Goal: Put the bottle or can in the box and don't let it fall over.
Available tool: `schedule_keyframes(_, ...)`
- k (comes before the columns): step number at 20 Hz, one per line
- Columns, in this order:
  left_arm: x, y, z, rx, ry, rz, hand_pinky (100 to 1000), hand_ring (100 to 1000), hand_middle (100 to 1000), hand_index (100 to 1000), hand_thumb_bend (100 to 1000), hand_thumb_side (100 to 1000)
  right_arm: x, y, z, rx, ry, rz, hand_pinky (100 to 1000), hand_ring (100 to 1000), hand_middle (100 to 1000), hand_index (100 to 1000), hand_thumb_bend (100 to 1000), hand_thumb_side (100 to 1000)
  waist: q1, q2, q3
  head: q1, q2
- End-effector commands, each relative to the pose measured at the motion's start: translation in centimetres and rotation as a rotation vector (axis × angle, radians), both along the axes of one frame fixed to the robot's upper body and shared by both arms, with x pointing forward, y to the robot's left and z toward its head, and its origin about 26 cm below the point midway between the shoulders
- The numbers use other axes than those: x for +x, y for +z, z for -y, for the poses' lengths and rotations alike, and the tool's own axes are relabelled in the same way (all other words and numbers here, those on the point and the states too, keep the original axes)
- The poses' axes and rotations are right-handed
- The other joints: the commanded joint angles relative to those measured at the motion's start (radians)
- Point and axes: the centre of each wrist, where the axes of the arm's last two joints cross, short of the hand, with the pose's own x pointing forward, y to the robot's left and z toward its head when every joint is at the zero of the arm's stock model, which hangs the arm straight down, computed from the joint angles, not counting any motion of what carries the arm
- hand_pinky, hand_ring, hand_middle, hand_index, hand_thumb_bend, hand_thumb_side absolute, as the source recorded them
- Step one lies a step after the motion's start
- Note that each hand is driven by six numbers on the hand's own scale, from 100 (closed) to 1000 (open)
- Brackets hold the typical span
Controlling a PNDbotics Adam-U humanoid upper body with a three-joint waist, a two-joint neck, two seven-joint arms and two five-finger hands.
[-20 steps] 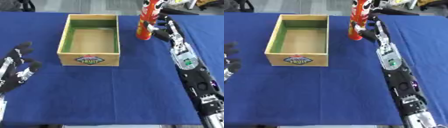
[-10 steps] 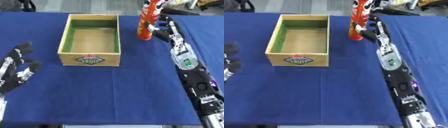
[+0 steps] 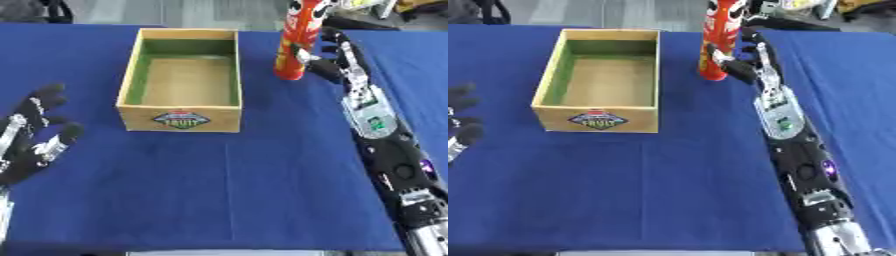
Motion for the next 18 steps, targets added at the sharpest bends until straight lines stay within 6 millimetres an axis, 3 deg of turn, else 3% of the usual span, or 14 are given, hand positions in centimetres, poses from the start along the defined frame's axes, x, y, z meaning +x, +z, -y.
schedule_keyframes(1, 0.13, 0.81, 0.14, 0.008, -0.011, 0.026, 762, 905, 928, 929, 694, 698, 0.41, 1.53, 0.02, -0.004, -0.009, 0.038, 776, 875, 877, 953, 530, 455, 0.003, -0.011, 0.001, 0.0, -0.008)
schedule_keyframes(18, 0.15, 0.83, 0.24, 0.006, -0.015, 0.027, 763, 903, 927, 929, 695, 698, 0.8, 1.76, -0.61, 0.001, -0.032, 0.039, 773, 873, 876, 952, 533, 456, 0.006, -0.008, 0.01, -0.007, -0.011)
